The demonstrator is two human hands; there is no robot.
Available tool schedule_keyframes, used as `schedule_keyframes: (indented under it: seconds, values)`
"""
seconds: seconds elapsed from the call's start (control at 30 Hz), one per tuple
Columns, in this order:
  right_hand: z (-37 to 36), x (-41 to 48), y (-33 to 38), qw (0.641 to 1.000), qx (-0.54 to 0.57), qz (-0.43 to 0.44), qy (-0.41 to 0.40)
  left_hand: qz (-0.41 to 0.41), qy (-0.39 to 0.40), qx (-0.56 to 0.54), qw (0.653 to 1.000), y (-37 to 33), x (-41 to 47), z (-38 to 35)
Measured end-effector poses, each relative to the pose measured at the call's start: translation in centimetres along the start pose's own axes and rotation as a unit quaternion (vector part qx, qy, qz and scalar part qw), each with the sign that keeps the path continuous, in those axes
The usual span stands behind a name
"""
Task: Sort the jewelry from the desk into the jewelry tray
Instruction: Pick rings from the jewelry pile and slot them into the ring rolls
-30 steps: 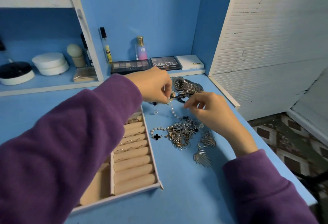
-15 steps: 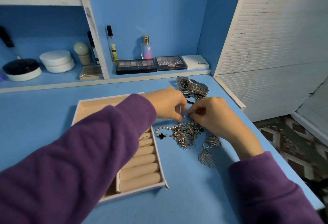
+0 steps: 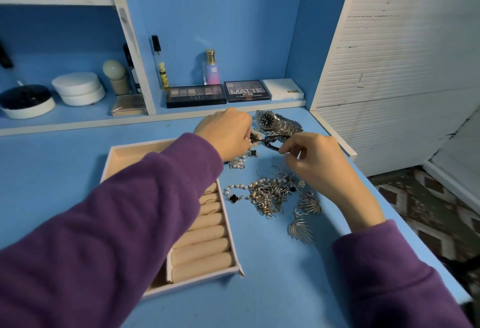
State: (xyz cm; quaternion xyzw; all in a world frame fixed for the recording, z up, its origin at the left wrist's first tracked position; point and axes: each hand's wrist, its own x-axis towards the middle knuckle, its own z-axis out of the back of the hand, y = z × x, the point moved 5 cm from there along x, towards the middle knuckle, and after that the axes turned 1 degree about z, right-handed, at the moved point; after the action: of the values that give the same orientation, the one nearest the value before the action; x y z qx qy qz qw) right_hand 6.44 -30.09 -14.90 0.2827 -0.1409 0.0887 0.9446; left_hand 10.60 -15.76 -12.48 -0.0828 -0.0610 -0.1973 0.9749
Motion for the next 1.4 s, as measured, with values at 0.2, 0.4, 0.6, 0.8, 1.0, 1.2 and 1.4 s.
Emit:
schedule_keyframes:
  seconds: [0.2,0.4,0.6,0.8,1.0,1.2,1.4]
  values:
    - [-1.2,0.0,-0.2,0.996,-0.055,0.010,0.065,-0.081,0.125,-0.077,0.986,-1.2,-0.6,-1.2]
    - [-1.8,0.0,-0.2,0.995,-0.059,-0.001,0.081,-0.100,0.177,-0.096,0.974,-1.8,-0.5,-2.5]
    - [-1.8,0.1,-0.2,0.993,-0.014,-0.036,0.109,-0.086,0.192,-0.101,0.972,-1.8,-0.1,-2.9]
    - [-1.4,-0.2,0.6,0.995,-0.008,-0.032,0.095,-0.073,0.157,-0.126,0.977,-1.5,-0.5,-2.4]
    - [-1.7,-0.5,2.1,0.997,-0.026,0.031,0.071,-0.036,0.038,-0.204,0.978,0.6,-4.7,3.0]
    - [-1.3,-1.1,4.4,0.996,0.015,0.093,0.000,0.015,-0.030,-0.248,0.968,2.6,-12.6,5.4]
    - [-1.3,-1.1,4.3,0.996,-0.005,0.085,-0.023,0.047,-0.049,-0.253,0.965,4.2,-16.3,3.9]
